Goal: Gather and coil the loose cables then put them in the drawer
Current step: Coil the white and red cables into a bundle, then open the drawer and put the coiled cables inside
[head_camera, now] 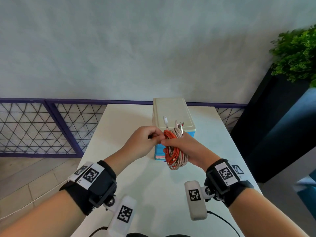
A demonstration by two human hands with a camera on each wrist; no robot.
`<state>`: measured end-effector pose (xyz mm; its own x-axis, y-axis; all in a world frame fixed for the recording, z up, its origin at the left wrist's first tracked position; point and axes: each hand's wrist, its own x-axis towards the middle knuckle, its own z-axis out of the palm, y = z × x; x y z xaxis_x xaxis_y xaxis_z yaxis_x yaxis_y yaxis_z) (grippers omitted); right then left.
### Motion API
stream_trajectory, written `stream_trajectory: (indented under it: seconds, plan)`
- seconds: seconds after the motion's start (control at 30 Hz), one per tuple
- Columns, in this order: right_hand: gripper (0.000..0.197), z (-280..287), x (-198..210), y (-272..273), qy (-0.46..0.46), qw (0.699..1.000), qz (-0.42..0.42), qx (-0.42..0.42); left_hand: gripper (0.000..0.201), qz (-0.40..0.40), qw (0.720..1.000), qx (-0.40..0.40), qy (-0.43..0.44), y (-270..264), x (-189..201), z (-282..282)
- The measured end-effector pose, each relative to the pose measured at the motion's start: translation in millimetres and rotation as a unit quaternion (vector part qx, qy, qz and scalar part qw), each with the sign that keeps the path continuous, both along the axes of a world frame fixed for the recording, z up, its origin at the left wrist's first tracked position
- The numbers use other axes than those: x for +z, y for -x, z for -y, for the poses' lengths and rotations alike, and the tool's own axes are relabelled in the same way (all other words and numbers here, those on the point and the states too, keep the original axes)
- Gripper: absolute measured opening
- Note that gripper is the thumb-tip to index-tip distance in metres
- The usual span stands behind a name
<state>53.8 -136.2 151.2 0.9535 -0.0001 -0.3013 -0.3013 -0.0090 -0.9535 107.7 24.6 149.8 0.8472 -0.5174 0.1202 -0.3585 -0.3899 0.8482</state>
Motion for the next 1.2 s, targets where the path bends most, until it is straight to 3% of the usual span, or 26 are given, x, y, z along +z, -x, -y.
stream_trajectory:
  seconds: [0.1,0.2,0.27,0.37,0.47,0.53,0.57,0.63,0.7,0.87,0.97,1.07,1.2]
  plan:
    - [0.024,-3.3,-1.6,1.4,-0.028,1.000,-0.005,0.003,0.008,-0.063,0.996,0.022,0.057,2.1,-5.1,3.9]
    - [0.022,-0.3,-5.4,0.3,0.022,0.999,-0.023,-0.014,0.004,-0.166,0.975,0.044,0.142,4.7,-6.8,2.5]
    - [0.023,2.7,-8.6,0.3,0.034,0.998,-0.038,-0.033,0.007,-0.193,0.965,0.060,0.170,3.6,-3.4,-0.3]
    - [0.012,6.2,-11.9,2.2,0.018,0.998,-0.054,-0.034,0.016,-0.104,0.983,0.079,0.129,-3.2,0.4,-10.3]
    - [0.007,7.0,-11.8,2.6,0.030,0.997,-0.073,-0.013,0.030,0.095,0.995,0.008,-0.028,-5.5,9.2,-24.8]
    - [0.007,4.3,-8.8,2.1,0.053,0.995,-0.083,0.015,0.058,0.217,0.957,-0.109,-0.159,-0.3,16.1,-28.1]
    - [0.007,2.0,-7.0,1.6,0.061,0.994,-0.084,0.034,0.073,0.285,0.916,-0.153,-0.237,3.5,18.3,-27.6]
    - [0.009,-4.7,-1.1,1.3,0.069,0.991,-0.079,0.077,0.096,0.409,0.819,-0.180,-0.359,9.7,16.3,-25.1]
    - [0.012,-12.2,5.6,1.6,0.088,0.987,-0.065,0.116,0.098,0.469,0.766,-0.175,-0.403,12.9,9.6,-20.5]
    - [0.011,-21.3,13.3,2.6,0.119,0.969,-0.080,0.199,0.051,0.543,0.752,-0.161,-0.338,7.0,-0.7,-13.1]
    - [0.011,-22.5,12.0,4.0,0.148,0.959,-0.098,0.222,0.028,0.545,0.752,-0.168,-0.331,6.2,-4.3,-7.7]
    - [0.019,-22.2,11.2,4.5,0.187,0.949,-0.097,0.235,0.020,0.523,0.772,-0.174,-0.318,3.7,-13.0,-2.2]
    - [0.019,-20.6,9.8,3.3,0.261,0.933,-0.069,0.237,0.030,0.487,0.803,-0.172,-0.296,6.7,-17.7,-0.8]
